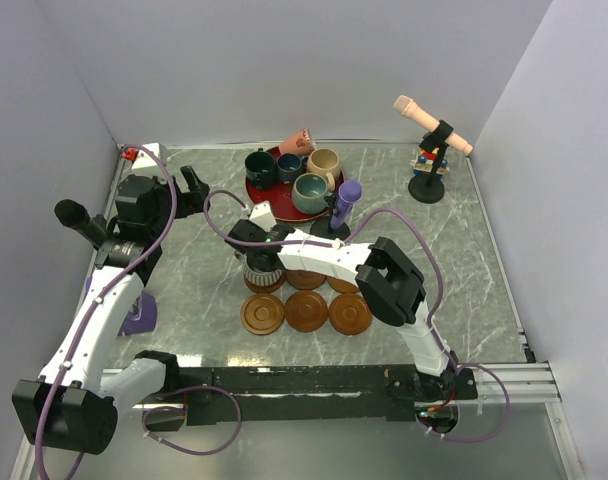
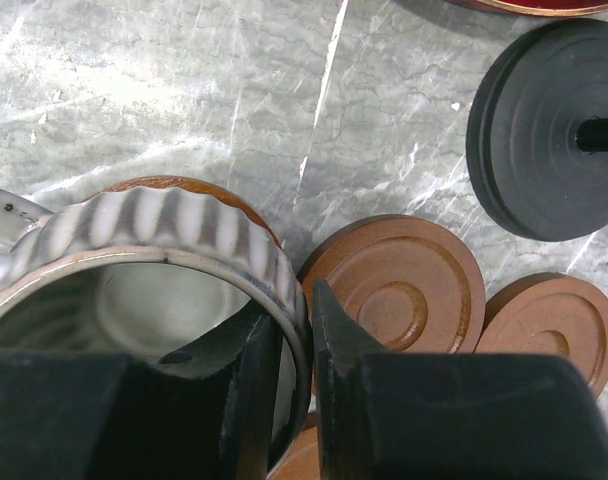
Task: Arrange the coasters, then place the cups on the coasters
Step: Place the cup on the coaster.
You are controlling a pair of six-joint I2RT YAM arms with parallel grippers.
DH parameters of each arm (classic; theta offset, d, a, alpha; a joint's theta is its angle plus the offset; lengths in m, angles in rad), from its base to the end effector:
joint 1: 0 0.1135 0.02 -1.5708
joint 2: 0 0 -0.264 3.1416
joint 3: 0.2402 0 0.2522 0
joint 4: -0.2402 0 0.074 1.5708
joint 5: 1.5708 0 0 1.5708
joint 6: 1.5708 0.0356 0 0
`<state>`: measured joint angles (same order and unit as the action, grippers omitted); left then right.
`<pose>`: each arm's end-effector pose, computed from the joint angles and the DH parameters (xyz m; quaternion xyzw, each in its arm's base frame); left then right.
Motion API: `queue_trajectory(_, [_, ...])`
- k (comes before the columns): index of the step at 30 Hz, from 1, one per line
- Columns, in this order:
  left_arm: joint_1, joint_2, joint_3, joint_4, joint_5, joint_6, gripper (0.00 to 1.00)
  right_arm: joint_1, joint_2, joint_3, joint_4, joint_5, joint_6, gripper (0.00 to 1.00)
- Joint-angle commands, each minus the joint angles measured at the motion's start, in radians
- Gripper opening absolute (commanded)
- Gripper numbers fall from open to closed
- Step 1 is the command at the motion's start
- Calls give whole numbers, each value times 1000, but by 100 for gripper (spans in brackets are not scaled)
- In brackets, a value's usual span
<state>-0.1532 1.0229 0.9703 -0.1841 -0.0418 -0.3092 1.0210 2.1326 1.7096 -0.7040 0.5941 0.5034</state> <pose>0.2342 -0.0347 0.3602 -0.0741 0.7821 -0.1258 0.6058 0.2537 0.3759 0.1976 -0.1764 0.9182 -0.0612 0.3494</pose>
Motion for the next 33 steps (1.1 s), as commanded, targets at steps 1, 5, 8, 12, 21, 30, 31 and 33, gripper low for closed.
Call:
queue_trajectory(1, [4,-4,4,40,23,-5,97,-7,1,51,-3,10,-9,27])
queue_trajectory(5, [4,-4,5,38,26,-5,97,-7,0,61,-8,9,-9,39])
queue_trajectory(8, [4,-3,4,38,26,-4,96,-7,-5,62,-8,4,-9,47])
queue_trajectory(12, [4,-4,5,38,26,-2,97,-10,-13,61,-3,3,-8,51])
queue_trajectory(21, [6,-6,4,38,33,5,97,-10,-71,48,14,-16,-11,63])
queue_trajectory(30, [6,-15,-4,44,49,19,97,-10,-174,-11,75,-65,-19,76])
queue_trajectory(31, [6,-14,-5,46,49,19,97,-10,-186,-19,81,-74,-19,77])
queue_trajectory(33, [6,-9,-4,46,49,18,97,-10,-218,-37,101,-83,-20,79])
